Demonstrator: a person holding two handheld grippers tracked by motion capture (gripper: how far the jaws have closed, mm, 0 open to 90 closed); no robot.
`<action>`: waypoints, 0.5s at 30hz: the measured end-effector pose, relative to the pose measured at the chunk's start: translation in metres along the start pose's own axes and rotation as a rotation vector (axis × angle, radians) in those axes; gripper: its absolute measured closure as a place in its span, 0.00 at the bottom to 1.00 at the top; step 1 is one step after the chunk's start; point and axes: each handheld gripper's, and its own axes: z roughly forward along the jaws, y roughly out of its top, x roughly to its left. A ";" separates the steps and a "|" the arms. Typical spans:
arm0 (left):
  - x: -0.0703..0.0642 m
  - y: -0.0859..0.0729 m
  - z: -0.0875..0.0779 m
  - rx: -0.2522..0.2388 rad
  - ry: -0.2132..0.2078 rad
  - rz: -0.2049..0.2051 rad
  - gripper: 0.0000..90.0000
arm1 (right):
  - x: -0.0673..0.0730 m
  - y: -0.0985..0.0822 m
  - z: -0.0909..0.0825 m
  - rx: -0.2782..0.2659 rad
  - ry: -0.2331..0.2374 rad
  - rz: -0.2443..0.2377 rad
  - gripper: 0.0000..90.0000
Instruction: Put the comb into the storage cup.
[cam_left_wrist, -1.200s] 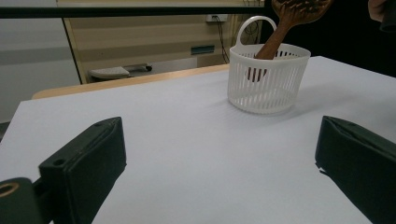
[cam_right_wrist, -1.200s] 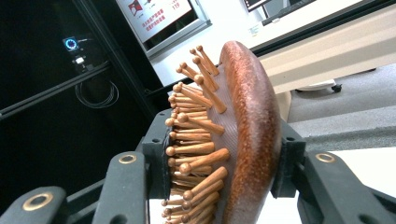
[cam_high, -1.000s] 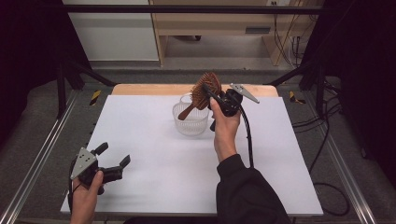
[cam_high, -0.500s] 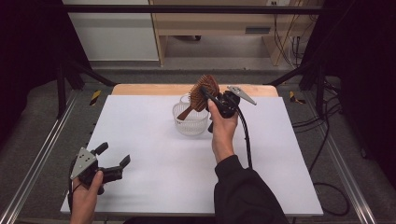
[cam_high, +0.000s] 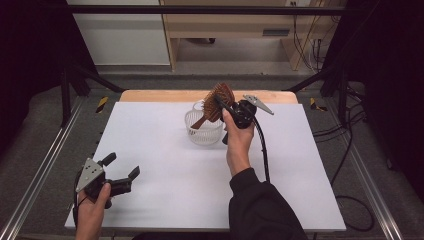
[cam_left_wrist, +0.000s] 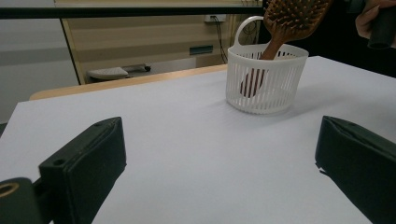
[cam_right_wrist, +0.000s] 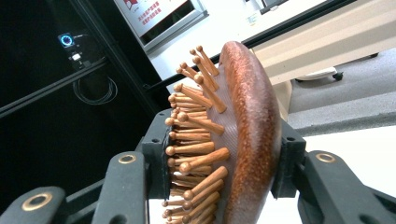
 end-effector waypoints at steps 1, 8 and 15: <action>0.000 0.000 0.000 0.000 0.000 -0.001 0.02 | 0.000 -0.001 0.000 0.000 0.001 0.001 0.58; 0.000 0.000 0.000 0.000 -0.001 -0.002 0.02 | -0.002 -0.005 0.000 0.005 0.000 0.005 0.58; 0.001 0.000 0.000 0.000 0.002 -0.002 0.02 | -0.003 -0.009 0.002 0.012 0.001 0.006 0.58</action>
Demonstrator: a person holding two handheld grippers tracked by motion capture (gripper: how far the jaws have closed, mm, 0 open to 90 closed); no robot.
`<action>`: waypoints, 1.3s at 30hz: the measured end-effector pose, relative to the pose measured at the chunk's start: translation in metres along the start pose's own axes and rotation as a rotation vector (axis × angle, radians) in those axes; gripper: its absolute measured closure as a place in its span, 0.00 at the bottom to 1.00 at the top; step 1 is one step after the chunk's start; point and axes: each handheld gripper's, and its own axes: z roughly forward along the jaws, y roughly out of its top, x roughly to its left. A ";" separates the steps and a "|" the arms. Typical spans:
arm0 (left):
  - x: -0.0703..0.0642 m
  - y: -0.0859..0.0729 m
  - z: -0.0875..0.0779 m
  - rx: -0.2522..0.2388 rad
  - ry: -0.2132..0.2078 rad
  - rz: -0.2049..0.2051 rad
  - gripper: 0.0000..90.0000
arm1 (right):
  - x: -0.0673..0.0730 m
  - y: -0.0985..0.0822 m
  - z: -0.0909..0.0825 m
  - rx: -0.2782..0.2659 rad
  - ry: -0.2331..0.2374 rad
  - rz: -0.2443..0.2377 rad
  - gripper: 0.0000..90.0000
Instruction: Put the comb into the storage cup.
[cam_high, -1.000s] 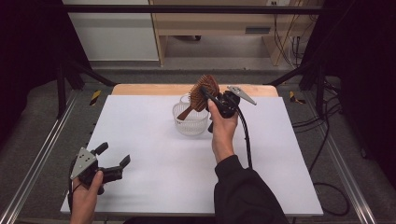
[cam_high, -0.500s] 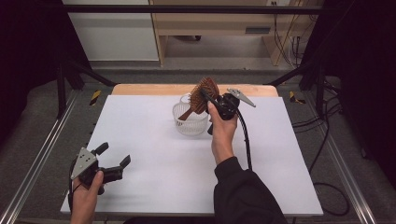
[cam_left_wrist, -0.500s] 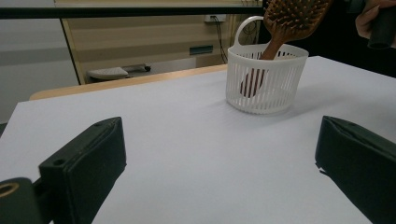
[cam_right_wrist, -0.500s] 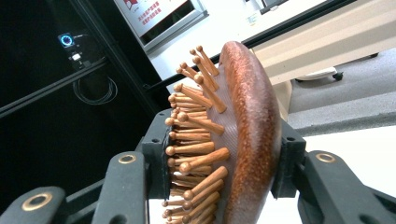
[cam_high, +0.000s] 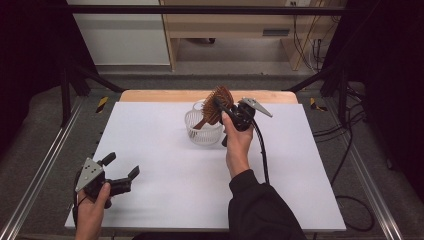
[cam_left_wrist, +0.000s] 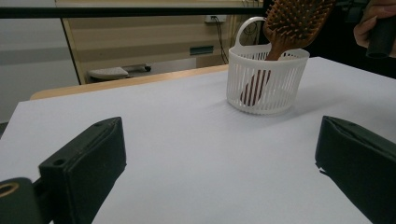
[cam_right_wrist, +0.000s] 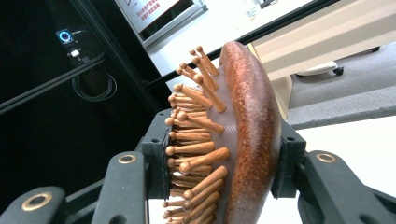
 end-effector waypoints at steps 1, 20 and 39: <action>0.000 0.000 0.000 0.000 -0.001 -0.001 0.02 | 0.000 0.000 0.000 -0.001 0.001 -0.001 0.58; 0.000 0.000 0.000 0.000 -0.003 0.000 0.02 | -0.002 -0.003 0.001 0.008 -0.004 -0.001 0.57; 0.000 0.000 0.001 0.000 -0.002 0.000 0.02 | -0.016 -0.007 -0.003 0.018 -0.017 0.033 0.56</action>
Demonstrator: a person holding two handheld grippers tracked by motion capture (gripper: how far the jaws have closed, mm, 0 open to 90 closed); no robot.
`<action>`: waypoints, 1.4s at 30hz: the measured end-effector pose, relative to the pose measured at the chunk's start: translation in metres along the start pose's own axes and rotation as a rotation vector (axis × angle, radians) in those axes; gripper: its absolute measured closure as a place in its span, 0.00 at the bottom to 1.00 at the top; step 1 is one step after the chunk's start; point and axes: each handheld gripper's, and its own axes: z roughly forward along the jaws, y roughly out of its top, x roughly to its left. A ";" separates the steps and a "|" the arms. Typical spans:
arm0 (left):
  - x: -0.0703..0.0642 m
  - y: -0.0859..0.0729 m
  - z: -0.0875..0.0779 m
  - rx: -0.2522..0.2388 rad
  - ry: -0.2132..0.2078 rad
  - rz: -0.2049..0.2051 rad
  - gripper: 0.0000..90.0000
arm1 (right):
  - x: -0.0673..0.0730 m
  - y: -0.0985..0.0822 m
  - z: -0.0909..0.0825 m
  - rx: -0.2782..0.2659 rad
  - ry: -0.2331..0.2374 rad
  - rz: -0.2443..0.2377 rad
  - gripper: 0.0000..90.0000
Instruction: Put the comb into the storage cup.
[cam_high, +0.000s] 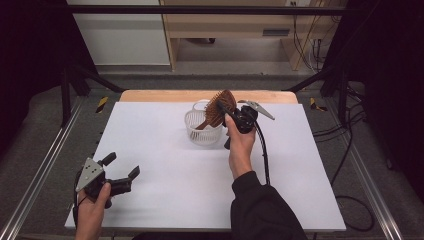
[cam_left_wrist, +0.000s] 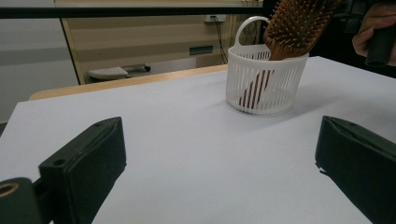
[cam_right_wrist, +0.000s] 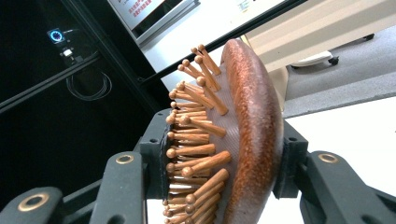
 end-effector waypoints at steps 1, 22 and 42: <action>0.000 0.000 0.000 0.000 0.000 0.000 0.02 | -0.001 0.000 0.000 0.002 0.001 0.003 0.56; 0.000 0.000 0.001 0.004 -0.002 0.005 0.02 | -0.010 0.001 -0.001 0.032 0.009 0.012 0.53; -0.001 0.000 0.001 0.005 -0.007 0.004 0.02 | -0.009 0.001 0.000 0.058 0.024 0.005 0.41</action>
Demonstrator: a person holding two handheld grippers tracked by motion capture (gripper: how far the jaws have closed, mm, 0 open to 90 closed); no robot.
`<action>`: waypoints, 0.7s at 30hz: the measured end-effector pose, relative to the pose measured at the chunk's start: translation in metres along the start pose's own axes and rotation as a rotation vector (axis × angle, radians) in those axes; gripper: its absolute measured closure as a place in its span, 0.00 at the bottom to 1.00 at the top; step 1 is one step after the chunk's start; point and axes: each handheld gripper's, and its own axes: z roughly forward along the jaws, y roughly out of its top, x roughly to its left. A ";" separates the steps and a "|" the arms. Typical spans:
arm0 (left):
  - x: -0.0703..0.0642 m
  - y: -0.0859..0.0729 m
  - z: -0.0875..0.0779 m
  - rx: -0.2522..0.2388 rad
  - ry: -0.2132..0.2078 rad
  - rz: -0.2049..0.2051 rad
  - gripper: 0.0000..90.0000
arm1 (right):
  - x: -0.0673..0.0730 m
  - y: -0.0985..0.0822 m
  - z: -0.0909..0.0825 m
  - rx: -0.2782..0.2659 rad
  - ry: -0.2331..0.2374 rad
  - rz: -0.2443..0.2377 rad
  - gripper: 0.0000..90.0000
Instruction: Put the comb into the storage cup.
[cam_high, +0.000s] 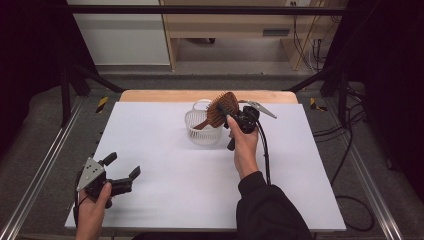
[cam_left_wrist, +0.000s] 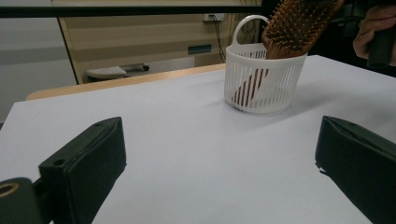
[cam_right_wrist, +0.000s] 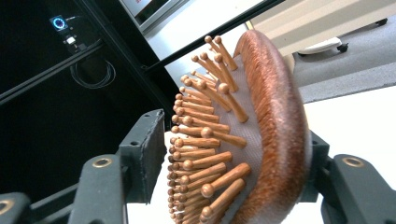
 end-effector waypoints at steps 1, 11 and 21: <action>0.000 0.000 0.000 0.000 0.000 0.000 0.02 | 0.000 0.000 0.000 0.001 -0.002 0.001 0.41; 0.000 0.000 0.000 -0.001 0.000 0.000 0.02 | 0.001 0.000 0.000 0.017 -0.019 -0.013 0.28; 0.000 0.000 0.000 -0.001 0.000 0.001 0.02 | 0.004 0.002 -0.003 0.021 -0.043 -0.042 0.16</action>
